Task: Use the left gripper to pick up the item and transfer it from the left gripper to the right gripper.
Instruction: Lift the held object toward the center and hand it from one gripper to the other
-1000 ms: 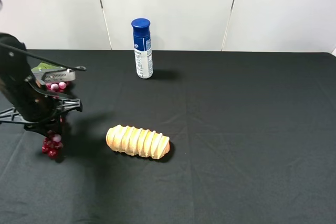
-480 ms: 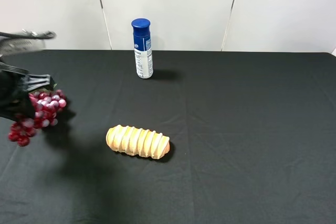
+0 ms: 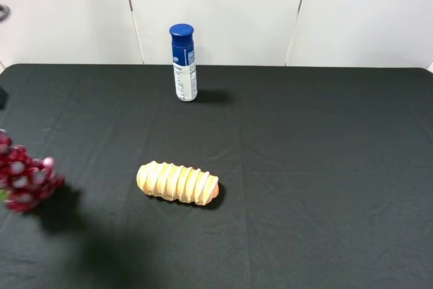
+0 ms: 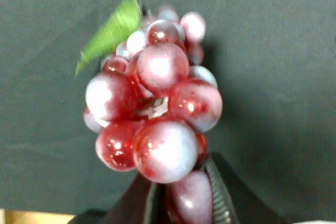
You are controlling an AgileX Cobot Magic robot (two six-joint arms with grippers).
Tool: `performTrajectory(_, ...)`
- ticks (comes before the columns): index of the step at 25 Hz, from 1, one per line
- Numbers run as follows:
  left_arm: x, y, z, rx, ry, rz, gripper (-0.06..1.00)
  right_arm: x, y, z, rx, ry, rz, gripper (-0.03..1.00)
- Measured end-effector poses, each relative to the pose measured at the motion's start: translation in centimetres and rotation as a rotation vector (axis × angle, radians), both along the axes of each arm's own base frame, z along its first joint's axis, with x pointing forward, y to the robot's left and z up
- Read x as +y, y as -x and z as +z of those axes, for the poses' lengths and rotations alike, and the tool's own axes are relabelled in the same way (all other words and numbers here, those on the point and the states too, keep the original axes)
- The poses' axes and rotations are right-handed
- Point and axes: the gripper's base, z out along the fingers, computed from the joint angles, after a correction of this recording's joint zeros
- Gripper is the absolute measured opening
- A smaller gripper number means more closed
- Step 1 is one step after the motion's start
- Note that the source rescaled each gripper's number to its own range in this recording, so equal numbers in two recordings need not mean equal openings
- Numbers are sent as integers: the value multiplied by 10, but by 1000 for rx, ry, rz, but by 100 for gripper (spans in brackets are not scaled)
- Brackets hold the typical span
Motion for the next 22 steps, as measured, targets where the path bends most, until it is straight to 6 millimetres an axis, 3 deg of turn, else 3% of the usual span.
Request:
performTrajectory(14, -3, -9, 85, -241, 29, -101, 0, 0, 0, 0, 0, 0, 0, 100)
performTrajectory(18, -5, -9, 89, -251, 47, -124, 0, 0, 0, 0, 0, 0, 0, 100)
performTrajectory(22, -14, -20, 80, -192, 93, -160, 0, 0, 0, 0, 0, 0, 0, 100)
